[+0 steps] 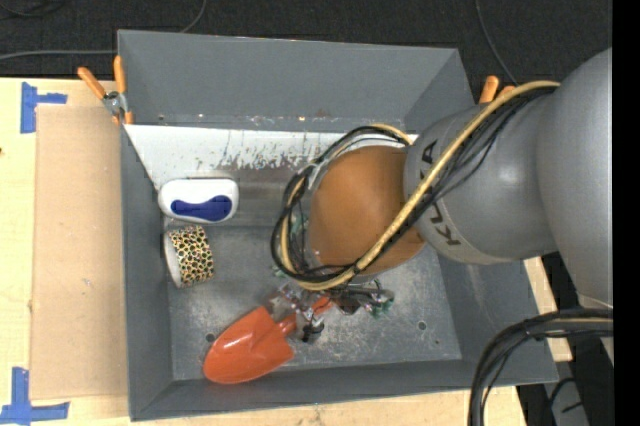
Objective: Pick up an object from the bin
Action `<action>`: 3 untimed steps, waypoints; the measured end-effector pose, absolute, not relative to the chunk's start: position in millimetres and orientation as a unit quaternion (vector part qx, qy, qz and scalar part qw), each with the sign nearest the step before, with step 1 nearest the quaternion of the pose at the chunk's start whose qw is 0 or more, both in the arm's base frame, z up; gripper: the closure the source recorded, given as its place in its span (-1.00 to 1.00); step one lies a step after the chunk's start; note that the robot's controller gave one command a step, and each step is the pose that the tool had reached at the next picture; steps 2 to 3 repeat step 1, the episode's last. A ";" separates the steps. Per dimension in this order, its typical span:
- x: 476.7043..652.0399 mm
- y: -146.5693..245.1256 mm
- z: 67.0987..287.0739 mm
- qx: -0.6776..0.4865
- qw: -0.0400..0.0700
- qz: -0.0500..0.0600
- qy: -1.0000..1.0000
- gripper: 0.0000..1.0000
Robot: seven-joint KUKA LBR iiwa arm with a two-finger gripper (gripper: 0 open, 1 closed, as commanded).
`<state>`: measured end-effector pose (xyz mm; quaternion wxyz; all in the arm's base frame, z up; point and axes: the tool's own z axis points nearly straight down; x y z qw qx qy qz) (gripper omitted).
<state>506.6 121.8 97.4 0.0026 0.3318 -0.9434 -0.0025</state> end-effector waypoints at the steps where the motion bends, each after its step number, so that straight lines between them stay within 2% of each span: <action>1: 506.0 121.9 112.5 0.330 0.004 -0.003 -0.944 1.00; 3: 506.0 121.9 112.5 0.330 0.004 -0.003 -0.944 1.00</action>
Offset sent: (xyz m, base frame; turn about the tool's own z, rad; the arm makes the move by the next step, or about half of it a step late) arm -0.0007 0.0001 0.0243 0.0015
